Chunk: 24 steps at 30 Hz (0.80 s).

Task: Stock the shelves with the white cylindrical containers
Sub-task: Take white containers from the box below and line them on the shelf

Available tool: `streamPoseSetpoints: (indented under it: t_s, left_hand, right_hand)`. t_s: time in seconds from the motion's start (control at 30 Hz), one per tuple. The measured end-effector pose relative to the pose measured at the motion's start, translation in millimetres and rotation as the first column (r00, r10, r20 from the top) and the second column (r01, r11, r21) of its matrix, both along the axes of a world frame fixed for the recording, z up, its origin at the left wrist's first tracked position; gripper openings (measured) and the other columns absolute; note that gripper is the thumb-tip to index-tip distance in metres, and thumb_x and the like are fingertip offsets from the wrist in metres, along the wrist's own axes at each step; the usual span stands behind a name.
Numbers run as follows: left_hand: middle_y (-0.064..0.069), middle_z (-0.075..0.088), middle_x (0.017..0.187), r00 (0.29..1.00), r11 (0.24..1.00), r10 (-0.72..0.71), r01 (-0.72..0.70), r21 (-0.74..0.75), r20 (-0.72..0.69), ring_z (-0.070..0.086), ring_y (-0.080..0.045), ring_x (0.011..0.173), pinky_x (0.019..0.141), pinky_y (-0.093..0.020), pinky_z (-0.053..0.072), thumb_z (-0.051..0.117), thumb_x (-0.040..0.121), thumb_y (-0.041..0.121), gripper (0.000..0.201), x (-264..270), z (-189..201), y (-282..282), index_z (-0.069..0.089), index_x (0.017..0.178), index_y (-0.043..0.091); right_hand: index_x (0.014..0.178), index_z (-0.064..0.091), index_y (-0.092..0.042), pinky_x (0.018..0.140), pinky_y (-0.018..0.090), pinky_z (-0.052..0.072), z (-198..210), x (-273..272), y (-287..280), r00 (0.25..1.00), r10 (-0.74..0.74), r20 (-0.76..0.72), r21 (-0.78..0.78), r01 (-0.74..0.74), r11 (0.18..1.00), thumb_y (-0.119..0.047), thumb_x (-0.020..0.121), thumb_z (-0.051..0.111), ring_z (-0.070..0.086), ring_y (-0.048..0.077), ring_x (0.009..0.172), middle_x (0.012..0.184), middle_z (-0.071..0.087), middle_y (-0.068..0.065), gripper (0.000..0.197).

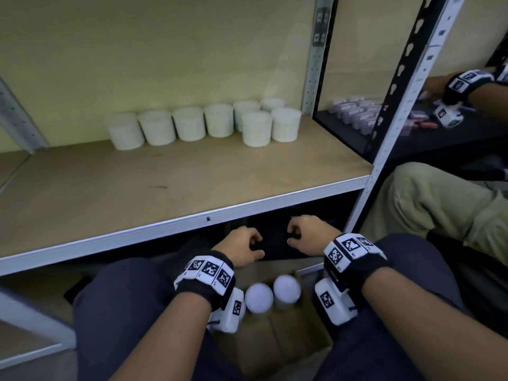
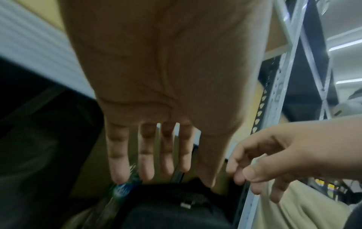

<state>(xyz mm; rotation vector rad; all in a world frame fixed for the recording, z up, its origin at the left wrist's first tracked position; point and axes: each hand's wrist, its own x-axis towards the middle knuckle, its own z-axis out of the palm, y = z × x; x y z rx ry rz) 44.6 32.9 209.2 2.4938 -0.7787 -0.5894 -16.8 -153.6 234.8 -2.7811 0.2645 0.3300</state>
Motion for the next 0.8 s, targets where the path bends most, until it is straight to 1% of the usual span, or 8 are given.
streamPoseSetpoints:
  t_s: [0.1, 0.2, 0.33, 0.47, 0.57, 0.67, 0.73, 0.8]
  left_hand:
    - [-0.006, 0.058, 0.109, 0.996, 0.996, 0.003, 0.005, 0.093, -0.086, 0.059, -0.021, 0.099, 0.084, -0.029, 0.047, 0.067, 0.083, 0.026, 0.040, -2.2, -30.6, 0.8, 0.056, 0.120, 0.014]
    - [-0.011, 0.060, 0.121, 0.993, 0.985, 0.001, 0.019, 0.174, -0.117, 0.058, -0.026, 0.111, 0.093, -0.034, 0.049, 0.067, 0.083, 0.025, 0.043, -1.8, -58.4, -0.9, 0.055, 0.122, 0.012]
    - [-0.011, 0.055, 0.129, 0.985, 0.966, 0.034, 0.012, 0.257, -0.172, 0.056, -0.029, 0.115, 0.098, -0.039, 0.048, 0.071, 0.080, 0.023, 0.056, 2.9, -94.5, -5.3, 0.050, 0.130, 0.010]
    - [-0.015, 0.056, 0.126, 0.978, 0.955, 0.024, 0.040, 0.295, -0.208, 0.057, -0.031, 0.110, 0.091, -0.041, 0.050, 0.077, 0.075, 0.021, 0.058, 8.0, -132.1, -15.6, 0.051, 0.124, 0.006]
    - [-0.013, 0.043, 0.136, 0.974, 0.937, 0.004, 0.074, 0.341, -0.224, 0.048, -0.032, 0.123, 0.100, -0.039, 0.042, 0.076, 0.075, 0.022, 0.069, 5.7, -165.5, -22.8, 0.042, 0.135, 0.013]
    - [-0.005, 0.030, 0.144, 0.980, 0.921, 0.032, 0.048, 0.387, -0.196, 0.038, -0.033, 0.132, 0.109, -0.043, 0.036, 0.072, 0.075, 0.030, 0.076, 0.1, -204.8, -28.3, 0.032, 0.140, 0.028]
    - [-0.004, 0.023, 0.149, 0.980, 0.902, 0.036, 0.052, 0.428, -0.195, 0.030, -0.036, 0.136, 0.110, -0.047, 0.033, 0.067, 0.079, 0.028, 0.079, -2.2, -226.8, -32.2, 0.023, 0.145, 0.030]
    - [-0.007, 0.021, 0.150, 0.983, 0.892, 0.040, 0.047, 0.449, -0.182, 0.029, -0.038, 0.135, 0.107, -0.050, 0.033, 0.062, 0.084, 0.025, 0.072, -2.1, -241.5, -37.7, 0.025, 0.145, 0.029]
  right_hand:
    - [0.115, 0.058, -0.021, 0.093, 0.040, 0.051, -36.3, -0.7, 10.3, 0.992, 0.023, -0.127, -0.036, -0.028, 0.999, -0.031, 0.083, 0.062, 0.056, 0.027, 0.112, 0.120, 0.056, 0.004, 0.034]
    - [0.122, 0.054, -0.021, 0.096, 0.045, 0.049, -71.6, 2.7, 19.6, 0.974, 0.054, -0.221, -0.049, -0.067, 0.997, -0.029, 0.085, 0.060, 0.052, 0.032, 0.116, 0.127, 0.050, 0.008, 0.039]
    - [0.131, 0.049, -0.014, 0.100, 0.043, 0.046, -113.0, 10.7, 26.4, 0.955, 0.050, -0.291, -0.073, -0.074, 0.995, -0.028, 0.088, 0.058, 0.051, 0.035, 0.120, 0.133, 0.046, 0.012, 0.047]
    - [0.124, 0.052, -0.010, 0.087, 0.038, 0.049, -153.8, 14.3, 18.0, 0.939, 0.022, -0.343, -0.091, -0.056, 0.994, -0.025, 0.088, 0.059, 0.057, 0.034, 0.112, 0.126, 0.055, 0.014, 0.040]
    - [0.134, 0.046, -0.016, 0.100, 0.042, 0.045, -186.6, 13.8, 10.9, 0.937, 0.000, -0.350, -0.064, -0.023, 0.998, -0.026, 0.088, 0.056, 0.049, 0.036, 0.123, 0.135, 0.046, 0.013, 0.048]
    - [0.145, 0.033, -0.013, 0.114, 0.043, 0.032, -217.9, 17.7, 7.4, 0.911, -0.035, -0.411, -0.043, 0.019, 0.999, -0.026, 0.087, 0.059, 0.031, 0.034, 0.139, 0.151, 0.027, 0.014, 0.065]
    - [0.148, 0.024, -0.012, 0.116, 0.041, 0.028, -235.4, 20.5, 3.4, 0.904, -0.040, -0.427, -0.063, 0.014, 0.998, -0.027, 0.086, 0.057, 0.022, 0.033, 0.143, 0.154, 0.017, 0.016, 0.072]
    - [0.149, 0.024, -0.012, 0.119, 0.041, 0.021, -249.2, 22.0, 0.4, 0.902, -0.017, -0.430, -0.105, -0.031, 0.994, -0.027, 0.090, 0.054, 0.017, 0.036, 0.144, 0.155, 0.015, 0.018, 0.068]
